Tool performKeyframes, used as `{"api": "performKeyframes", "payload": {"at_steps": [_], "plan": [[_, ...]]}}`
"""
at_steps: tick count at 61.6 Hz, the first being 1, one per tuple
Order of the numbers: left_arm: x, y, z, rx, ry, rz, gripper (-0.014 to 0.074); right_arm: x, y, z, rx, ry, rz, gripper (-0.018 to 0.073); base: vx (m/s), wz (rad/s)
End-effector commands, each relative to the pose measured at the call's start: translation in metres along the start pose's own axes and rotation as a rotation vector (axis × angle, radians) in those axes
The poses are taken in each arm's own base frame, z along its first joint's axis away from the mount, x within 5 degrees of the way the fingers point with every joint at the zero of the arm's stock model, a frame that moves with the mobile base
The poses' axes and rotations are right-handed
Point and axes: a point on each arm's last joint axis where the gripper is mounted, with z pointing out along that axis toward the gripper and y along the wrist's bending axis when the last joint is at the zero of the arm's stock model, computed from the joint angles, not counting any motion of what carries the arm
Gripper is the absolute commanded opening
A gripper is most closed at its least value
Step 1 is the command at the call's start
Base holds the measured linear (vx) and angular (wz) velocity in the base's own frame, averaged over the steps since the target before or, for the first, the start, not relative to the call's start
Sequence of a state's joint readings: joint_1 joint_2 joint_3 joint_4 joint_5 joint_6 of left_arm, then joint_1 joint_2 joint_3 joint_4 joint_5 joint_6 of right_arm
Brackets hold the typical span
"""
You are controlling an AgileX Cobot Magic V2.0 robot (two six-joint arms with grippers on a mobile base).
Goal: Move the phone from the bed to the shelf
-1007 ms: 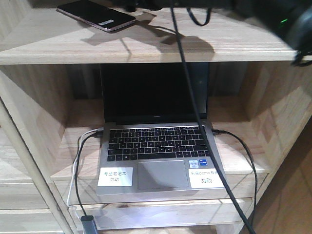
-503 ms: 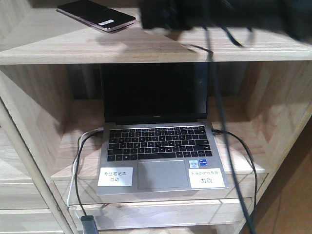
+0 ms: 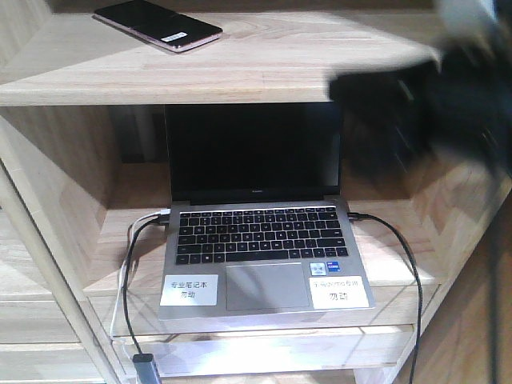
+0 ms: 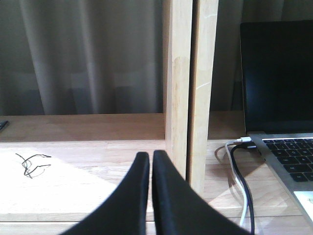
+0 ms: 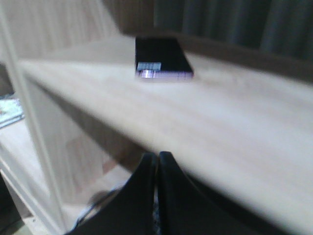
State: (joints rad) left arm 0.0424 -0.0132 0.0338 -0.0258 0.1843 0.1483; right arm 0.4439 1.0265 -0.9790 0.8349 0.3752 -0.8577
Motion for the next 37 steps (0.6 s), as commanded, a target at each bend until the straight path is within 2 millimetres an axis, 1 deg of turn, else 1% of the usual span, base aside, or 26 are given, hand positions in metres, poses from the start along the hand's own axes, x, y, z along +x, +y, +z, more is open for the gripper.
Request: {"api": "performKeyframes", "payload": {"at_steps": [1, 6, 17, 26, 30, 37], "plan": [[-0.014, 0.002, -0.003, -0.010, -0.107, -0.014, 0.0001, 0.004, 0.001, -0.024, 0.059, -0.079, 0.004, -0.0006, 0.00, 0.00], [-0.014, 0.002, -0.003, -0.010, -0.107, -0.014, 0.0001, 0.023, 0.005, -0.036, 0.074, -0.072, 0.010, -0.0006, 0.00, 0.00], [-0.014, 0.002, -0.003, -0.010, -0.107, -0.014, 0.0001, 0.055, 0.012, -0.062, 0.090, -0.080, 0.011, -0.0006, 0.00, 0.00], [-0.014, 0.002, -0.003, -0.010, -0.107, -0.014, 0.0001, 0.068, 0.018, -0.078, 0.092, -0.107, 0.005, -0.0006, 0.00, 0.00], [-0.014, 0.002, -0.003, -0.010, -0.107, -0.014, 0.0001, 0.070, 0.019, -0.083, 0.094, -0.122, 0.001, -0.0006, 0.00, 0.00], [-0.014, 0.002, -0.003, -0.010, -0.107, -0.014, 0.0001, 0.069, 0.022, -0.090, 0.087, -0.141, -0.005, -0.0006, 0.00, 0.00]]}}
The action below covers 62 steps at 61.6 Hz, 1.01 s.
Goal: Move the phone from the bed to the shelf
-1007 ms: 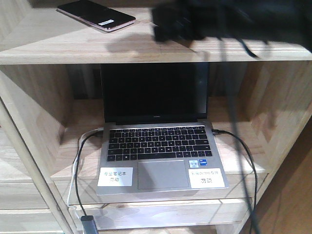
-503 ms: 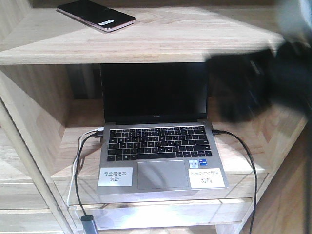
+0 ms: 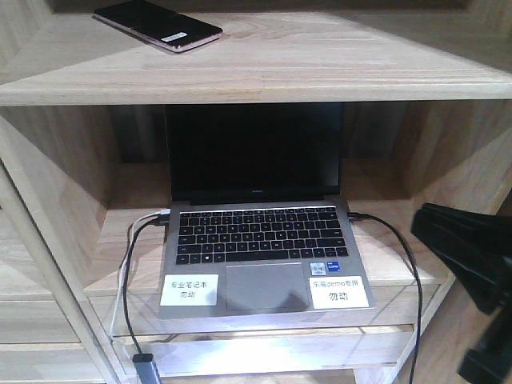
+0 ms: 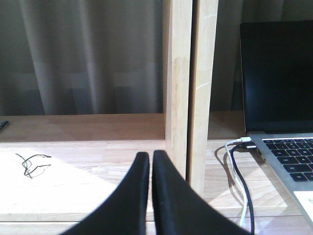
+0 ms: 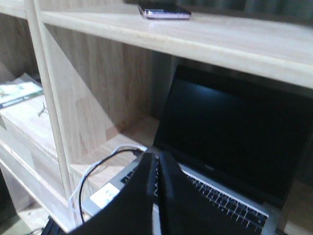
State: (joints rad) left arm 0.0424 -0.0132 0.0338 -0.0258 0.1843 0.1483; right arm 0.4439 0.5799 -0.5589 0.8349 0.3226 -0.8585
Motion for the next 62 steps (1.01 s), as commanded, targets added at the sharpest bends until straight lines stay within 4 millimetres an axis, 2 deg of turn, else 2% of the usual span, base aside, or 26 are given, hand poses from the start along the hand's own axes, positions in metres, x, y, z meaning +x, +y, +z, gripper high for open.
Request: {"api": "performKeyframes", "payload": {"at_steps": [1, 45, 54, 62], "plan": [[-0.014, 0.002, -0.003, -0.010, -0.107, -0.014, 0.0001, -0.013, -0.003, -0.006, 0.046, -0.082, 0.002, -0.0006, 0.00, 0.00], [-0.014, 0.002, -0.003, -0.010, -0.107, -0.014, 0.0001, -0.014, -0.003, -0.007, 0.047, -0.089, 0.009, -0.0006, 0.00, 0.00], [-0.014, 0.002, -0.003, -0.010, -0.107, -0.014, 0.0001, -0.017, -0.005, -0.009, 0.075, -0.120, 0.016, -0.0006, 0.00, 0.00], [-0.014, 0.002, -0.003, -0.010, -0.107, -0.014, 0.0001, -0.005, -0.014, -0.009, 0.177, -0.160, 0.024, -0.0006, 0.00, 0.00]]}}
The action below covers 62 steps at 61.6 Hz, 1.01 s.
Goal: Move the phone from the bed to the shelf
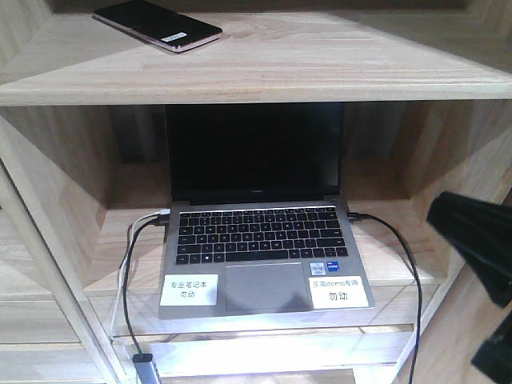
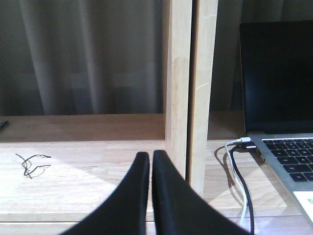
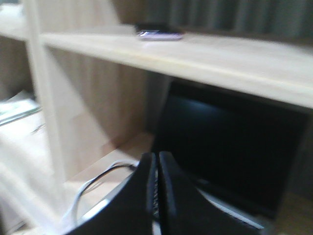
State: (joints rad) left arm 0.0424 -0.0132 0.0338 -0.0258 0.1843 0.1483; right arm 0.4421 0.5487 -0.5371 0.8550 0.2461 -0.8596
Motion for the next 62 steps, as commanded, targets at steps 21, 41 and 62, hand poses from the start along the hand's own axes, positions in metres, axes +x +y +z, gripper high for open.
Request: {"api": "performKeyframes", "payload": {"at_steps": [21, 41, 62], "plan": [[-0.014, 0.002, -0.003, -0.010, -0.107, -0.014, 0.0001, 0.075, -0.034, -0.034, 0.471, -0.077, 0.064, -0.0006, 0.00, 0.00], [-0.014, 0.002, -0.003, -0.010, -0.107, -0.014, 0.0001, 0.108, -0.039, -0.049, 0.634, -0.080, 0.069, -0.0006, 0.00, 0.00], [-0.014, 0.002, -0.003, -0.010, -0.107, -0.014, 0.0001, 0.106, -0.040, -0.049, 0.644, -0.084, 0.012, -0.0006, 0.00, 0.00]]}}
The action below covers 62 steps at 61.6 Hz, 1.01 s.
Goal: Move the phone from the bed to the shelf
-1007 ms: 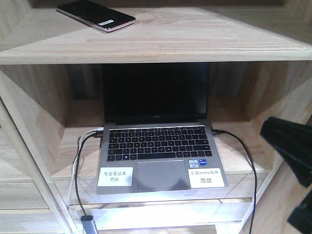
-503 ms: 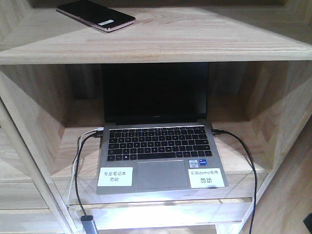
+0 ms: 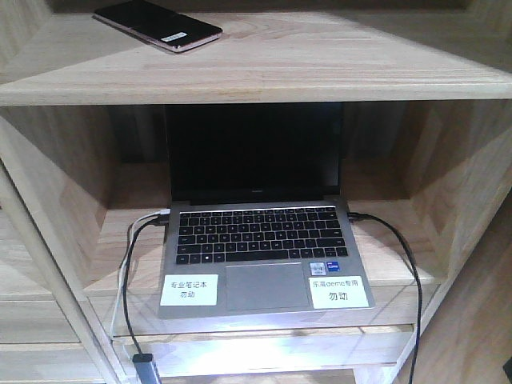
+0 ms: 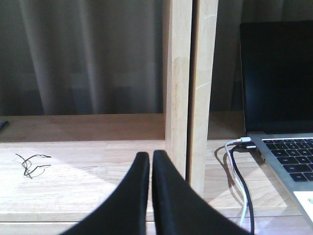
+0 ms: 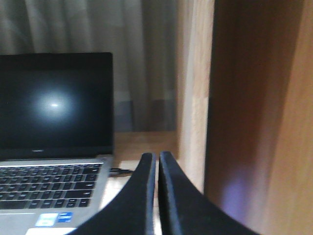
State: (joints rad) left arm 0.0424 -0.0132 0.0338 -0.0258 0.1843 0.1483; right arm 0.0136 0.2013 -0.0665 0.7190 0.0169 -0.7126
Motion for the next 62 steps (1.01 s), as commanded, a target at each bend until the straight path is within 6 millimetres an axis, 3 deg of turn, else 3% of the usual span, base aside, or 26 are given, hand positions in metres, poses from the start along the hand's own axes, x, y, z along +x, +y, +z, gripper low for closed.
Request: {"api": "performKeyframes", "payload": {"at_steps": [1, 28, 43, 62], "plan": [[-0.014, 0.002, -0.003, -0.010, -0.107, -0.014, 0.0001, -0.014, -0.003, 0.000, 0.038, -0.069, -0.023, -0.0006, 0.00, 0.00], [-0.014, 0.002, -0.003, -0.010, -0.107, -0.014, 0.0001, -0.014, -0.001, 0.000, 0.017, -0.069, -0.060, -0.0006, 0.00, 0.00], [-0.014, 0.002, -0.003, -0.010, -0.107, -0.014, 0.0001, 0.017, -0.001, -0.011, 0.016, -0.133, -0.019, -0.0006, 0.00, 0.00], [-0.014, 0.002, -0.003, -0.010, -0.107, -0.014, 0.0001, 0.023, -0.002, -0.016, 0.021, -0.099, -0.049, -0.0006, 0.00, 0.00]]}}
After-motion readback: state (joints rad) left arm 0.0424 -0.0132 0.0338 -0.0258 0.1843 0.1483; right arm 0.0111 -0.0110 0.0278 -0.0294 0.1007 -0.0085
